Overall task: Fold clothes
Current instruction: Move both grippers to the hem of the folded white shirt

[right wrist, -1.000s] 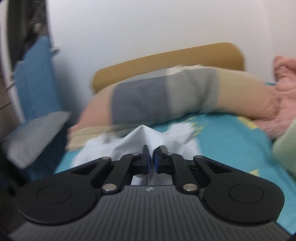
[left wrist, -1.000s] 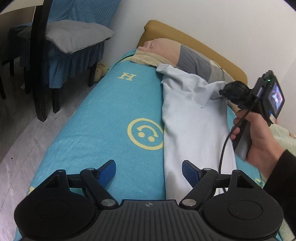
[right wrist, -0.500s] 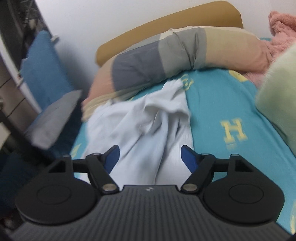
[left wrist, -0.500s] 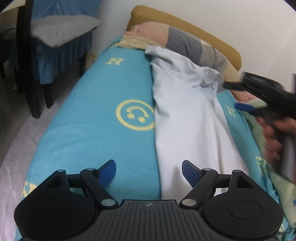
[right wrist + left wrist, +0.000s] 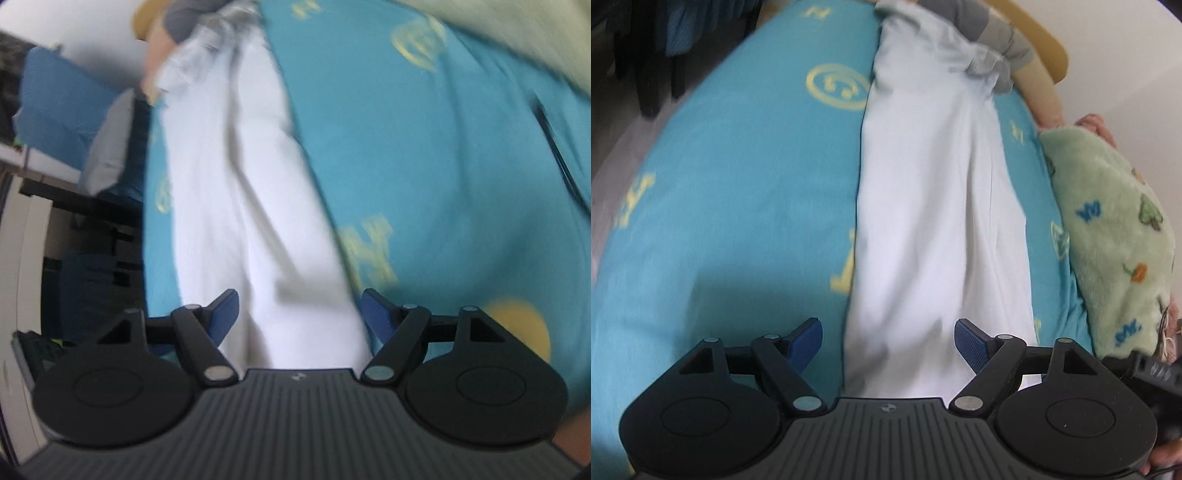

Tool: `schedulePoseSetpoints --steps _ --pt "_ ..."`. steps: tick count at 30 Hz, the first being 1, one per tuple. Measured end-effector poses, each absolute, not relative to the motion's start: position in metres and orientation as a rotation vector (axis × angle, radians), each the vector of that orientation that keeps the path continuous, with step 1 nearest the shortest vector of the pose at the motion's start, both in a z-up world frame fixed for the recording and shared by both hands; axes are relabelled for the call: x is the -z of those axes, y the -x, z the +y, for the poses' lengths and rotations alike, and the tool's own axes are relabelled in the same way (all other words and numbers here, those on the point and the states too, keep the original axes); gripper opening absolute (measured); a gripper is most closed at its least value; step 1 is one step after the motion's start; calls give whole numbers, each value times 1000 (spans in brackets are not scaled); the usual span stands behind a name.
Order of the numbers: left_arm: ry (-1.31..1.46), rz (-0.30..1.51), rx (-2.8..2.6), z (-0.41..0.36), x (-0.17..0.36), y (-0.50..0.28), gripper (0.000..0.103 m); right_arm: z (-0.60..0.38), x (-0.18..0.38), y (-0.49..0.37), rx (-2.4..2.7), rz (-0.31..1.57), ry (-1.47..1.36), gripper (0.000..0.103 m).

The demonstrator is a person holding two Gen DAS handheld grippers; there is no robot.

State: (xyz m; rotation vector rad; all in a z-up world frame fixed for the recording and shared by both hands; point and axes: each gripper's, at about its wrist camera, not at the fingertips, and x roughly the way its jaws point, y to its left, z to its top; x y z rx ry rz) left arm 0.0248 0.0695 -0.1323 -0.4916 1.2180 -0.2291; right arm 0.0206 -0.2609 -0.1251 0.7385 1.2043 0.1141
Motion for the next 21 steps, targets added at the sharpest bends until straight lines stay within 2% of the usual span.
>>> schedulePoseSetpoints --steps 5,10,11,13,14,15,16,19,20,21 --pt "444 1276 213 58 133 -16 83 -267 134 -1 -73 1231 -771 74" --pt "409 1342 193 51 133 -3 82 -243 136 2 -117 1257 -586 76" --pt "405 1355 191 50 133 1 80 -239 136 4 -145 1266 -575 76" --pt "402 1362 171 51 130 8 63 -234 136 6 -199 1280 -584 75" --pt "406 1362 154 52 129 12 40 -233 135 7 -226 1279 -595 73" --pt "415 1359 141 54 128 16 22 -232 135 9 -253 1277 -607 70" --pt "423 1351 136 56 127 18 18 -232 133 11 -267 1268 -612 67" --pt "439 1335 121 59 125 23 17 -233 129 14 -271 1247 -611 61" --pt "435 1343 116 59 126 23 20 -233 128 14 -268 1246 -609 61" --pt "425 1354 109 58 128 22 31 -232 128 14 -264 1250 -600 60"
